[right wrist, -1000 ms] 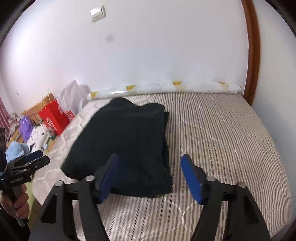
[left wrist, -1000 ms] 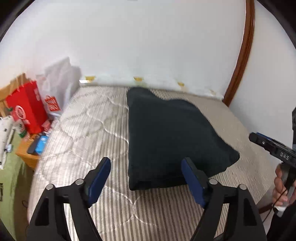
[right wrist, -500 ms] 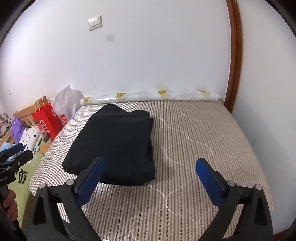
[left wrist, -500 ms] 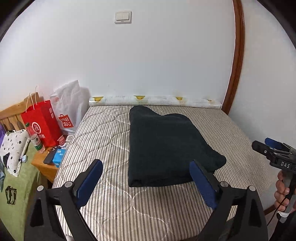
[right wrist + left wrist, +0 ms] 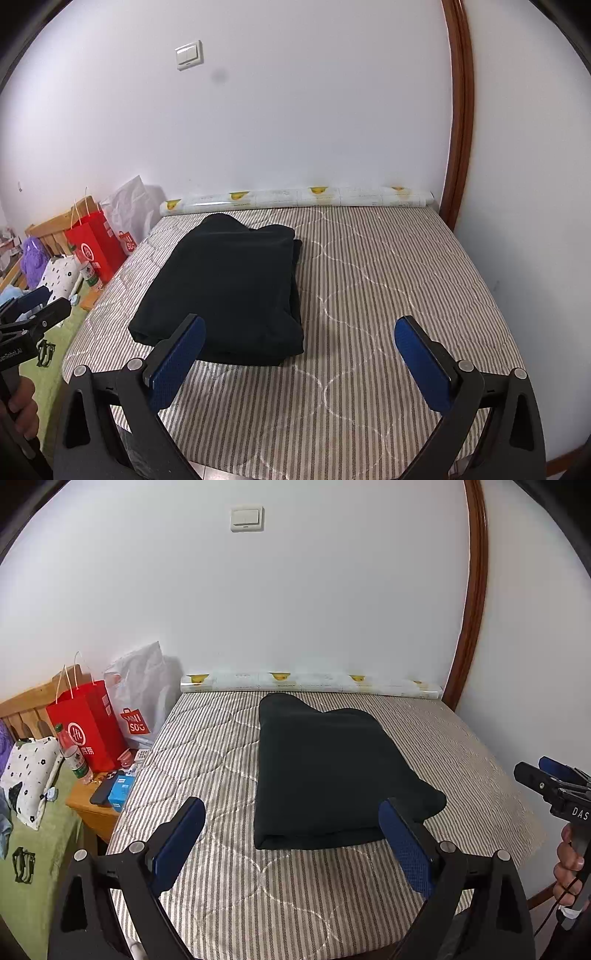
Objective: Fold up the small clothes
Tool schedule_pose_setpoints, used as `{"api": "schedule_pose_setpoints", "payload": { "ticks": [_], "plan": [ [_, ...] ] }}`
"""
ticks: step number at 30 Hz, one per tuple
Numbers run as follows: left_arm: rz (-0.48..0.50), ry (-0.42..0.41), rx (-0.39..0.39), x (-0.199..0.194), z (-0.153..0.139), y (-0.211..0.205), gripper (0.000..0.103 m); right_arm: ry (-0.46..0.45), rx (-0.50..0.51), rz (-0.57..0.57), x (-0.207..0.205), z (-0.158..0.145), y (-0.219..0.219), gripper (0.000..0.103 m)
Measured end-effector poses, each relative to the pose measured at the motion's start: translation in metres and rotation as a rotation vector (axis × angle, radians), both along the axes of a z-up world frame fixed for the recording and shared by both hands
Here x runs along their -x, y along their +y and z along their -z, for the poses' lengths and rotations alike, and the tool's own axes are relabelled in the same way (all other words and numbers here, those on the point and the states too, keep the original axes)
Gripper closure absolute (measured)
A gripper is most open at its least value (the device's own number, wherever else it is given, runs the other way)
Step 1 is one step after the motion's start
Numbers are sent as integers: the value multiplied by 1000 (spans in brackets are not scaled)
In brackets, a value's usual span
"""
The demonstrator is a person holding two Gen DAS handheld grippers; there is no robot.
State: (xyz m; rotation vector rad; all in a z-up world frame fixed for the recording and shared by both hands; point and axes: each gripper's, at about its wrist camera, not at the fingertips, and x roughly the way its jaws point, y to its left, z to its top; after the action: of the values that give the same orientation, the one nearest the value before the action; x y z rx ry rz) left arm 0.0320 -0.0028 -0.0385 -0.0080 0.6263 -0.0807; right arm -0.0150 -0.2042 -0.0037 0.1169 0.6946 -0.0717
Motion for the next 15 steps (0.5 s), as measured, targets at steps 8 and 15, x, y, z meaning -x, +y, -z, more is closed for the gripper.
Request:
{"api": "schedule_pose_setpoints", "payload": {
  "ticks": [8, 15],
  "plan": [
    [-10, -1, 1, 2, 1, 1, 8, 0, -9, -3, 0, 0, -1, 2],
    [-11, 1, 5, 3, 1, 3, 8, 3, -7, 0, 0, 2, -2, 2]
  ]
}}
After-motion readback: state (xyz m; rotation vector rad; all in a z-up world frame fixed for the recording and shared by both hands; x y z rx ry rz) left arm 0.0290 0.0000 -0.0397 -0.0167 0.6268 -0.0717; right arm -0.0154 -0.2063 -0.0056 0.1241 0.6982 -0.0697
